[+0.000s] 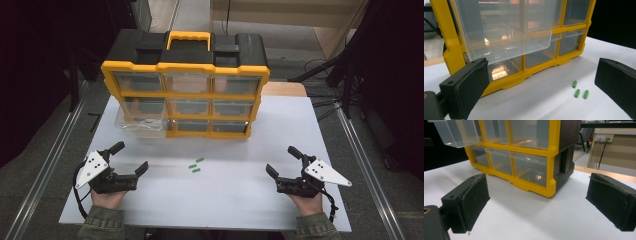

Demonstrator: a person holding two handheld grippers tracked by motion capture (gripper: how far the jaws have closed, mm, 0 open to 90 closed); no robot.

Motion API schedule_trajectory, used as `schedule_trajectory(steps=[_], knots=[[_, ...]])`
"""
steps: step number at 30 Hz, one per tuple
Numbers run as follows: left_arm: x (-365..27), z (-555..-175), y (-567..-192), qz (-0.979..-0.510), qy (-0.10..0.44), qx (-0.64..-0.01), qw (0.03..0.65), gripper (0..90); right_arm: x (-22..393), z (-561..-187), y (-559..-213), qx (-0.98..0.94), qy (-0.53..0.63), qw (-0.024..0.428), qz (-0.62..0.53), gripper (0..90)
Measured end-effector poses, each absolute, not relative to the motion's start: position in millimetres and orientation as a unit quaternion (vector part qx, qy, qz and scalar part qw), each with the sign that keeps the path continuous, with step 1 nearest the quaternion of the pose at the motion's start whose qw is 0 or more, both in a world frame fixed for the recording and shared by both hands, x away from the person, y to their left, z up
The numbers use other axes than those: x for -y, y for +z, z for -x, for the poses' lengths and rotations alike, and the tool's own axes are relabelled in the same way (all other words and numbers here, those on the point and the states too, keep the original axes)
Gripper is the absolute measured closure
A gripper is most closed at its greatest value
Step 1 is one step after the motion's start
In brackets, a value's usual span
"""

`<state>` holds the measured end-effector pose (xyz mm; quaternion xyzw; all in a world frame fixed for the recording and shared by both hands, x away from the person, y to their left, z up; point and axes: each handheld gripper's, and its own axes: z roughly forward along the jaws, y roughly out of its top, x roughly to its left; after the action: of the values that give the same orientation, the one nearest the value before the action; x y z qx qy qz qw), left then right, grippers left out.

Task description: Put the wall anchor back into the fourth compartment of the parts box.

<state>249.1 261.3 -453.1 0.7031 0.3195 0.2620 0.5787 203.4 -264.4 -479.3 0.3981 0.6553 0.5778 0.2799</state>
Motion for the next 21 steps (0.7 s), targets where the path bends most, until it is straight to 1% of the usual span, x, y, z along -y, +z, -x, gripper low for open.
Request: schedule_trajectory(steps=[14,21], knots=[[-259.9,-249.7,-450.4,-0.717,0.261,-0.317,0.564,0.0,265.3,-203.9,-479.5,-0.658,0.572,0.286,-0.398,4.5],[-252.2,-250.3,-445.6,-0.764,0.235,-0.302,0.519,0.0,269.1,-203.8,-480.0,-0.649,0.573,0.290,-0.408,4.4]])
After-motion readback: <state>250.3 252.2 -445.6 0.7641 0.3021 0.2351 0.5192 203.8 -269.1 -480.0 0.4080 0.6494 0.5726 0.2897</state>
